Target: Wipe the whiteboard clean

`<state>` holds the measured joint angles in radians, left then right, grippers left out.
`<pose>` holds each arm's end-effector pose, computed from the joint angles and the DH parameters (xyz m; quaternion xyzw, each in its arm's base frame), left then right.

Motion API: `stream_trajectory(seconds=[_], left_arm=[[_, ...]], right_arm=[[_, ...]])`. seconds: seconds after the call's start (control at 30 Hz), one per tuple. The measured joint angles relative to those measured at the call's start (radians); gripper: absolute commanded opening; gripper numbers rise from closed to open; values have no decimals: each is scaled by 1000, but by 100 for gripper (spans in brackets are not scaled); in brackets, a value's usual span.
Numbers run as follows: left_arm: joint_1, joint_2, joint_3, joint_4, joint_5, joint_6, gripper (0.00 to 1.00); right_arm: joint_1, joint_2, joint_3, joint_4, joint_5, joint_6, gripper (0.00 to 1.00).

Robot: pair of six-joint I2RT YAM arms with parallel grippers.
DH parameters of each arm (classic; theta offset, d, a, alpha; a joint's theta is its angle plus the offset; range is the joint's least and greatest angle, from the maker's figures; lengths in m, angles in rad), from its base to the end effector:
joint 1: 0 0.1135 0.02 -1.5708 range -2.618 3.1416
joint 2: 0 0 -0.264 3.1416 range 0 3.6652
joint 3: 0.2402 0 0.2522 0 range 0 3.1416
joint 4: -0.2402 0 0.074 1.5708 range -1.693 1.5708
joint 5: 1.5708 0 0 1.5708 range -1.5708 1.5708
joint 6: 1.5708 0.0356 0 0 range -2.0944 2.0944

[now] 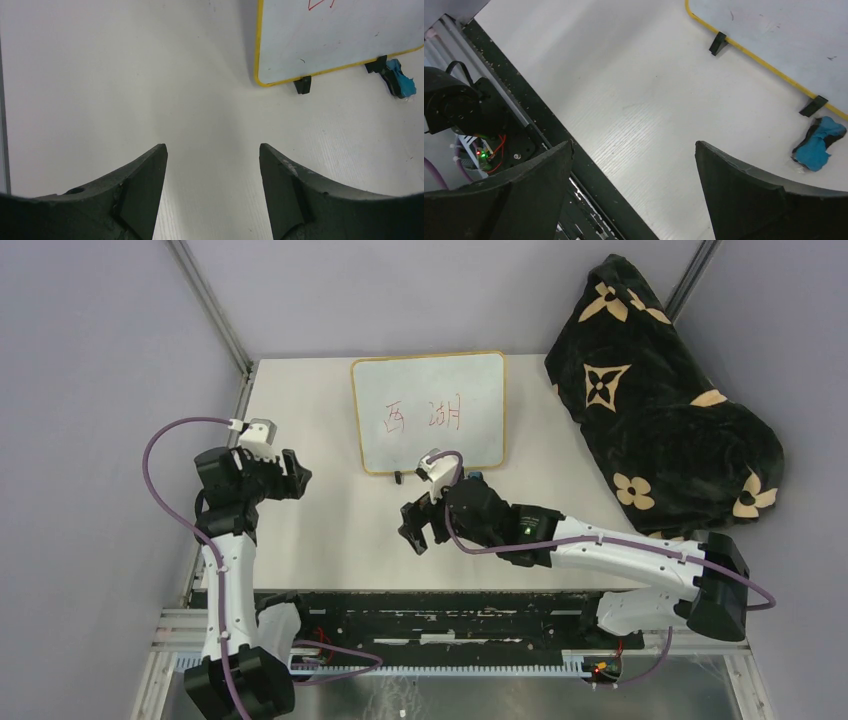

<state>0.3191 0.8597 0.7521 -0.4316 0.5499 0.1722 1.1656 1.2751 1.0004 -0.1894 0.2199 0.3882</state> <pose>0.1836 0.0411 0.2933 0.0721 0.8448 -0.1136 0.5179 0.1224 0.2656 0.3087 -0.2671 0.8044 0.2996 0.4379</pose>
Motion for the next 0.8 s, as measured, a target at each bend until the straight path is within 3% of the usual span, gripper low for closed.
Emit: stream_trajectory(seconds=[0.3, 0.57, 0.7, 0.8], left_arm=[[0, 9, -1, 0, 0, 0, 74], [0, 8, -6, 0, 2, 0, 74], [0, 8, -6, 0, 3, 0, 74], [0, 11, -6, 1, 7, 0, 74]], right_arm=[[2, -41, -12, -53, 159, -27, 100], [-14, 14, 80, -268, 339, -38, 97], [-213, 124, 224, -419, 261, -7, 94], [-383, 157, 234, -481, 224, 3, 93]])
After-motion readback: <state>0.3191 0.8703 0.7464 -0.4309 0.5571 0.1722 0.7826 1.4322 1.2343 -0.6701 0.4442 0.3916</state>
